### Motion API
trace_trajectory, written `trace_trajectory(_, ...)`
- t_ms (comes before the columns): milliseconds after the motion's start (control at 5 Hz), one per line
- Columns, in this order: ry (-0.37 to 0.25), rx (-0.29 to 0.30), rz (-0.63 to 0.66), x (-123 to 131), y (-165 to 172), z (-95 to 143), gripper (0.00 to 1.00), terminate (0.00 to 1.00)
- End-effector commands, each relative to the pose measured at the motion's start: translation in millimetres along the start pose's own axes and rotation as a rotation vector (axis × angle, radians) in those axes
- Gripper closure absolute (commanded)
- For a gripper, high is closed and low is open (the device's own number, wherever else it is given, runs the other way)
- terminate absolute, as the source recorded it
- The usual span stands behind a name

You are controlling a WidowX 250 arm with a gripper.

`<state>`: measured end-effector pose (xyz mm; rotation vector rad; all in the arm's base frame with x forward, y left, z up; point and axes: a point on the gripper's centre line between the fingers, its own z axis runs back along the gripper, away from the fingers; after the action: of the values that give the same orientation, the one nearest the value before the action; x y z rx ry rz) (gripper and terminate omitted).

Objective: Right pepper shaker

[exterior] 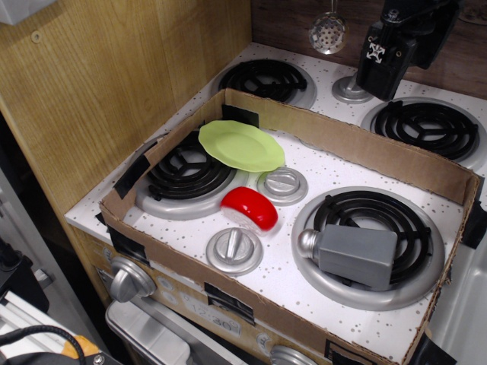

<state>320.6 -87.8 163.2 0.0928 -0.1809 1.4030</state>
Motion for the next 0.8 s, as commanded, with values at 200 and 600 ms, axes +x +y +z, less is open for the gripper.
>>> trace_trajectory(200,-0.004,-0.001,0.092,-3,12,-4,0.0,0.0)
trace_trajectory(600,0.041,0.063,0.327,-16,44,-15,0.0,0.0)
